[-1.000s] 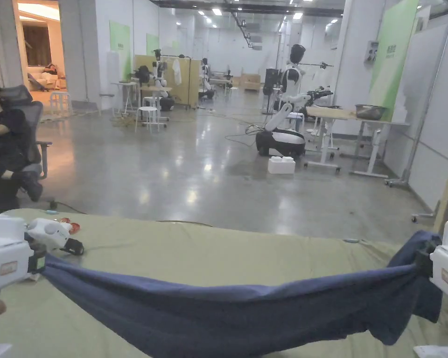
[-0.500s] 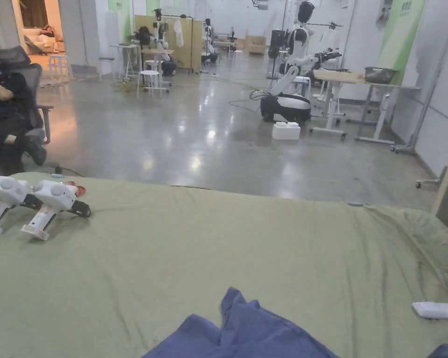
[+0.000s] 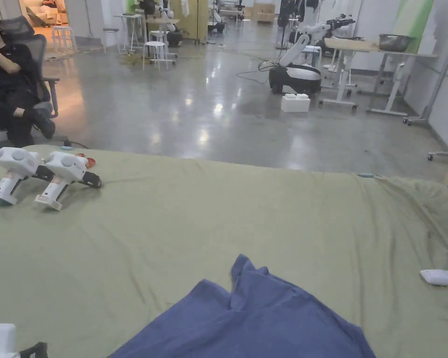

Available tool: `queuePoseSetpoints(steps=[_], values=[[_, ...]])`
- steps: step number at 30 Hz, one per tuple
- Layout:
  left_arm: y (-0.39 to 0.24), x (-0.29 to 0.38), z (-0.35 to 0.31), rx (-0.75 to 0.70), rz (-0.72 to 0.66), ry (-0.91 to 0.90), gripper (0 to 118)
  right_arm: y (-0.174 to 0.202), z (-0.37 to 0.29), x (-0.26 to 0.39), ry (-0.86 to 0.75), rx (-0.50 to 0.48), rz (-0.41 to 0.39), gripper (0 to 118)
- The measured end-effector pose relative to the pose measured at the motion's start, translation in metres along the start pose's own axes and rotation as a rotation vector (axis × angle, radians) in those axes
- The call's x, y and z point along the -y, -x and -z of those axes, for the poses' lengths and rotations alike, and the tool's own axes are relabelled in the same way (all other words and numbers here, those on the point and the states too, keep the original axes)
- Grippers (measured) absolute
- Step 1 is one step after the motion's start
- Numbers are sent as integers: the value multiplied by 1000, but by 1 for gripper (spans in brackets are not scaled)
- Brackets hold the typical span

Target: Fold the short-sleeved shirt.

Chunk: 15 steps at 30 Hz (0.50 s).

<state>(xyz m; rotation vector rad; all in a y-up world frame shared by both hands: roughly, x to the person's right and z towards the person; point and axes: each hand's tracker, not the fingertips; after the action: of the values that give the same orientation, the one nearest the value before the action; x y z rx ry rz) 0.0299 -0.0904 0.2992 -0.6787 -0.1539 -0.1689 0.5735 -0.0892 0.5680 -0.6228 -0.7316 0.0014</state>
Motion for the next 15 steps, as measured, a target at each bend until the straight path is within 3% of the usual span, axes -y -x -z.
queuePoseSetpoints(steps=[5,9,11,15], values=[[-18,-14,-11,49,-16,-104,65,24,-24,-29,-162,-102,74,84],[-50,-33,-21,108,-34,-214,63,60,-35,-54,-285,-166,81,84],[-67,-44,-27,123,-31,-284,57,78,-40,-65,-350,-193,91,84],[-89,-56,-26,112,-19,-409,34,111,-47,-80,-446,-217,136,82]])
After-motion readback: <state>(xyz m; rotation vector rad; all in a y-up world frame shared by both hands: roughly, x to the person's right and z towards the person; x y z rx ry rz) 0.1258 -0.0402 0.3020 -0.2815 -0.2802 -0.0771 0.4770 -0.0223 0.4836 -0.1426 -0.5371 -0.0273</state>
